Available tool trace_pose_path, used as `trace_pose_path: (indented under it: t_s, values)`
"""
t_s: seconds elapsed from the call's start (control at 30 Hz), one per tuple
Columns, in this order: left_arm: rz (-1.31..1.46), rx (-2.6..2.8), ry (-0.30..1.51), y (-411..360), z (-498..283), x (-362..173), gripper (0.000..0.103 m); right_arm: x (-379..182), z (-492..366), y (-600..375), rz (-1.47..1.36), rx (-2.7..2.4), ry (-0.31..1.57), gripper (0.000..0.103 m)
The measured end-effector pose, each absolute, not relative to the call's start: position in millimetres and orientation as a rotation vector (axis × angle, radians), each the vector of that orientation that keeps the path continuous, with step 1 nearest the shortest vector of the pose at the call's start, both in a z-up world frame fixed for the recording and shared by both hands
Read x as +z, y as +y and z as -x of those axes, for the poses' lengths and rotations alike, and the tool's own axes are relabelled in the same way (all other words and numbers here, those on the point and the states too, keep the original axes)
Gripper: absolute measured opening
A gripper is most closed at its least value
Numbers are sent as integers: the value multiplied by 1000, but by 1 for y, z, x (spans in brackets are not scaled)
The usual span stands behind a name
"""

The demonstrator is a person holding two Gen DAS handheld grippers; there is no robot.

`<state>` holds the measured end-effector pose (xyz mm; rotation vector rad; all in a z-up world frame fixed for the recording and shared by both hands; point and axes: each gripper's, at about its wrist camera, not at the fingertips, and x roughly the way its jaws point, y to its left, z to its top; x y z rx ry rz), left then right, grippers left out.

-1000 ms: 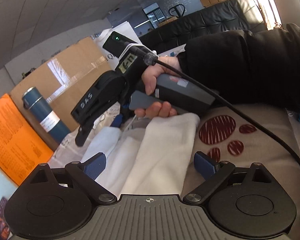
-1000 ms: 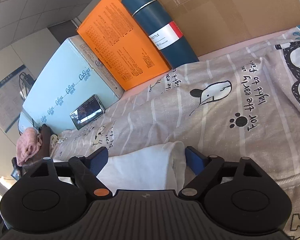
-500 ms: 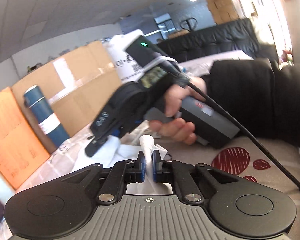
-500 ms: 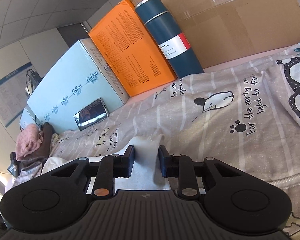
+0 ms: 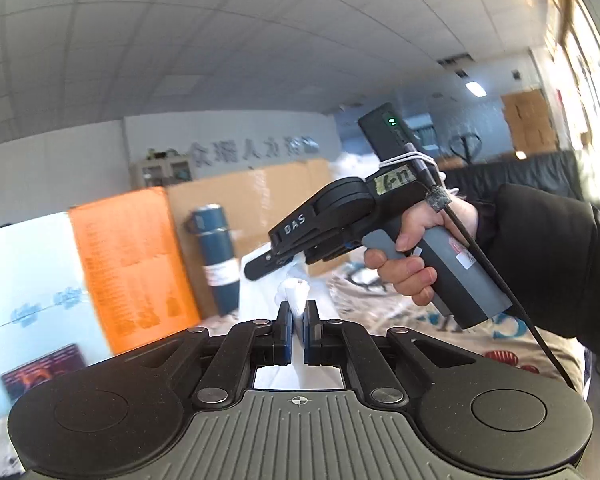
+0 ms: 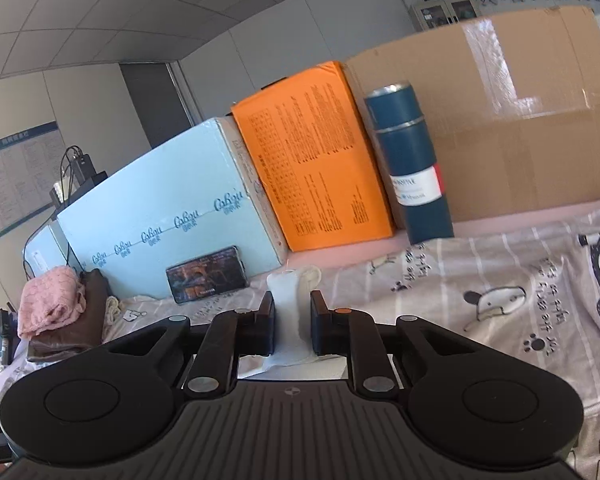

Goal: Fold clothes

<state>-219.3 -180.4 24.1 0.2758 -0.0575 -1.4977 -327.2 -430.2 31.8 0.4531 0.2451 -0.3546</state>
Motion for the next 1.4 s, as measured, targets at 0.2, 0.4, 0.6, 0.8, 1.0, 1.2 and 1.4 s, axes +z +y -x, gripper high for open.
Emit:
trace_pose_path:
  t_s: [0.2, 0.4, 0.6, 0.8, 1.0, 1.2, 1.4]
  values:
    - [-122, -1390, -50, -119, 190, 36, 4, 72, 270, -376, -427, -302, 233, 14]
    - [-37, -1240, 34, -62, 153, 33, 4, 77, 189, -327, -425, -196, 292, 14]
    - [33, -1121, 257, -23, 123, -1, 3, 47, 101, -277, -389, -148, 475, 14]
    - [86, -1066, 445, 17, 97, -37, 4, 4, 47, -235, -287, -177, 643, 14]
    - [144, -1088, 538, 30, 74, -54, 12, 9, 59, -244, -393, -112, 569, 63]
    - [246, -1123, 566, 38, 65, -54, 58, 34, 151, -252, -189, -150, 372, 86]
    - [239, -1153, 557, 30, 66, -47, 84, 10, 242, -243, -17, -199, 361, 90]
